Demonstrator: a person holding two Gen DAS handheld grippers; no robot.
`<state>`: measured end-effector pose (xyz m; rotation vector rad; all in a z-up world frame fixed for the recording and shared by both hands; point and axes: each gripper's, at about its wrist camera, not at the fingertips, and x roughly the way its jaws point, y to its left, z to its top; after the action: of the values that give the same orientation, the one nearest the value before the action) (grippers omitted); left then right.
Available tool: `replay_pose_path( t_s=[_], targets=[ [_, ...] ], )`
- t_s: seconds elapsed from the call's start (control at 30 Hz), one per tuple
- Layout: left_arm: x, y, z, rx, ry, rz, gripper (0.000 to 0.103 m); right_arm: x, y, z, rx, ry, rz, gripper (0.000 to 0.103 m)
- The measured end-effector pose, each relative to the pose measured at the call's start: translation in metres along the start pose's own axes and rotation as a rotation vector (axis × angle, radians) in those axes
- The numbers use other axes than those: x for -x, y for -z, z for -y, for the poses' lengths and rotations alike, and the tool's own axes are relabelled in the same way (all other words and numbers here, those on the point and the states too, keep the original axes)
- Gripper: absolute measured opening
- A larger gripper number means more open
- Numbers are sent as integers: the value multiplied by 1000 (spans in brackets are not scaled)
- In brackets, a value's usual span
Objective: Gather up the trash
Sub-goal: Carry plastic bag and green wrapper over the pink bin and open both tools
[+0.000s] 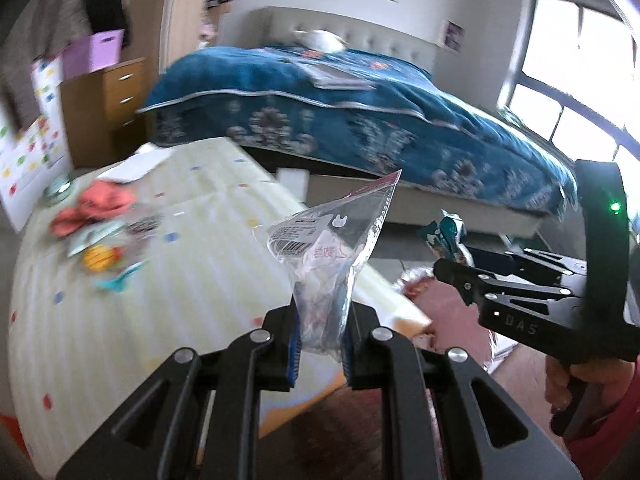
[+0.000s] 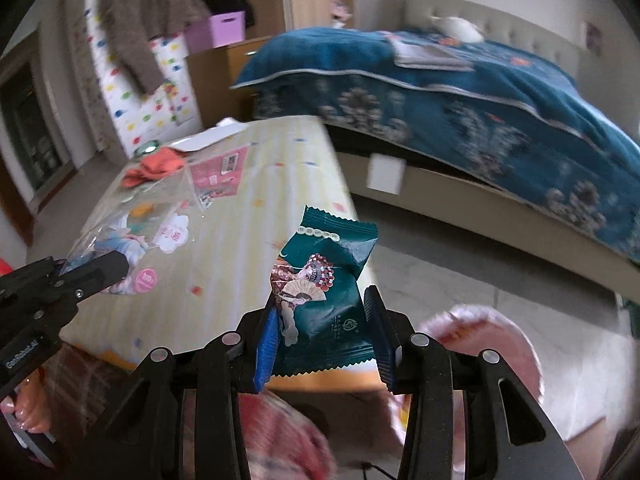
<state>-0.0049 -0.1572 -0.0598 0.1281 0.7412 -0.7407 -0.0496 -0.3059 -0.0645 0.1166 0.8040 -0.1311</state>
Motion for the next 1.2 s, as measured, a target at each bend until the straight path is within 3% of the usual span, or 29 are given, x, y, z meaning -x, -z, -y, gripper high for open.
replay_pose_path(
  t_s=[0.47,0.8,1.2],
  targets=[
    [-74,-19,136,-209,209,-42,15,35,62,131,-221,189,-24,42],
    [-122,-22,165,-210,261,-136,16,20,77,187,-283,191,-54,45],
    [-147,-16,167,-225,240,-208,55,-8,89,203,-325,197,-129,67]
  ],
)
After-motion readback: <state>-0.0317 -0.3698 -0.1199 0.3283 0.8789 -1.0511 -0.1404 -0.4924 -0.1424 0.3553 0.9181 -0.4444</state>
